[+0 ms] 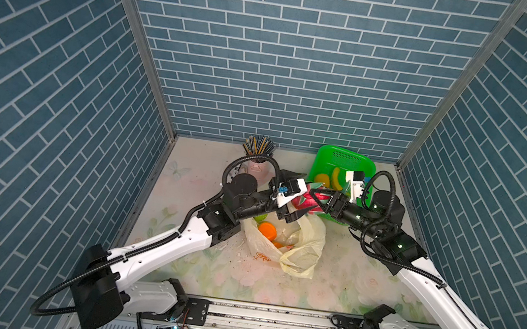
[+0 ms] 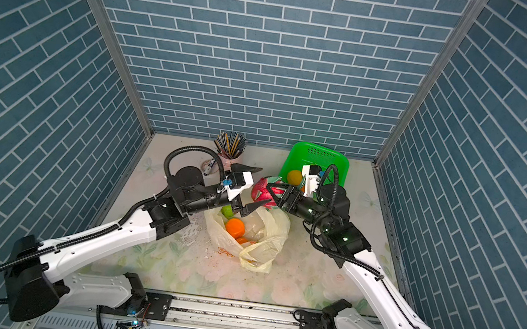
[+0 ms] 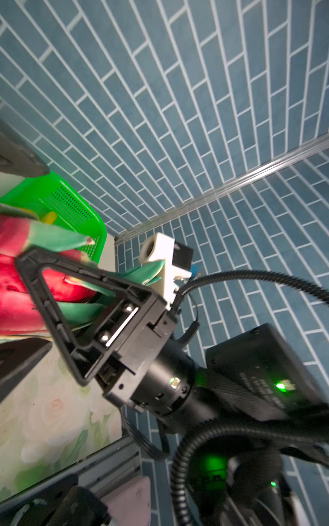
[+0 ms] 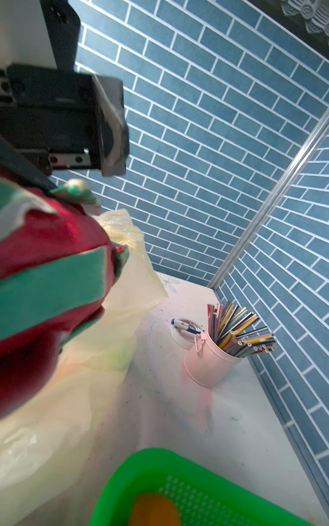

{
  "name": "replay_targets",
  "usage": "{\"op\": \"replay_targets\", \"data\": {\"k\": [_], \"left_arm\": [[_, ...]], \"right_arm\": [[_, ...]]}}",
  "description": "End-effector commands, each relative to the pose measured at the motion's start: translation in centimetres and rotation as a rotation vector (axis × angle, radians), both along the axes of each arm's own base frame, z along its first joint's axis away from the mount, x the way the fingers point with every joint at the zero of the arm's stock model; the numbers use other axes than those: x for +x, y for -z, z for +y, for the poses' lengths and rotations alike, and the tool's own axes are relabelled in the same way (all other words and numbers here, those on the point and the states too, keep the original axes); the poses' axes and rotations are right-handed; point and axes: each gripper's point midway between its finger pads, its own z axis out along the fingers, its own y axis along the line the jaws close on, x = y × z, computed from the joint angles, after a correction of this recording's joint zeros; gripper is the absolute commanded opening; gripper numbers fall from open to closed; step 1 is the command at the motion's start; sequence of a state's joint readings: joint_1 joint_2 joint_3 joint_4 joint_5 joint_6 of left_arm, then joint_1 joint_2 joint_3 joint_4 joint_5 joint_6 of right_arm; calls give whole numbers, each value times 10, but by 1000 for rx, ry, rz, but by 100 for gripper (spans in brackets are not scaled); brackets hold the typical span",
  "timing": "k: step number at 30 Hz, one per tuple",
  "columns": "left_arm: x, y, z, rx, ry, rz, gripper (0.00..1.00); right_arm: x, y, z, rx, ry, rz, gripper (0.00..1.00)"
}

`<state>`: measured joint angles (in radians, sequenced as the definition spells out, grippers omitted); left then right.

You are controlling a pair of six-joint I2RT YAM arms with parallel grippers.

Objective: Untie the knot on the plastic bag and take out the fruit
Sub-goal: 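Carry the dragon fruit with the right gripper into the green basket and release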

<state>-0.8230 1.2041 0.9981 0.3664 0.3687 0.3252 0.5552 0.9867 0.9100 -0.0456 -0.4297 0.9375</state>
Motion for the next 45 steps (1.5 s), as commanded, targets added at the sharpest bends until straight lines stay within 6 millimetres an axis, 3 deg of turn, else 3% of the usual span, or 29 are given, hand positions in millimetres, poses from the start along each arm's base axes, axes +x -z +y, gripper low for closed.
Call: {"op": "replay_targets", "data": {"k": [1, 7, 11, 25, 32, 39, 45], "left_arm": [[-5, -33, 21, -119, -54, 3, 88], [0, -35, 48, -153, -171, 164, 88], [0, -28, 59, -139, -220, 268, 88], [-16, -5, 77, -131, -232, 427, 88], [-18, 3, 78, -119, -230, 454, 88], [-25, 4, 78, -122, -202, 481, 88], [-46, 4, 81, -151, -128, 538, 88]], "right_arm": [[5, -49, -16, 56, 51, -114, 40], [35, -66, -46, -3, 175, -163, 40], [65, -67, -66, -151, 282, -197, 40], [180, -24, -130, -904, 589, -300, 38], [237, 19, -145, -1069, 593, -282, 38], [295, 84, -164, -1136, 573, -150, 38], [338, 139, -191, -1211, 578, -24, 38]]}}
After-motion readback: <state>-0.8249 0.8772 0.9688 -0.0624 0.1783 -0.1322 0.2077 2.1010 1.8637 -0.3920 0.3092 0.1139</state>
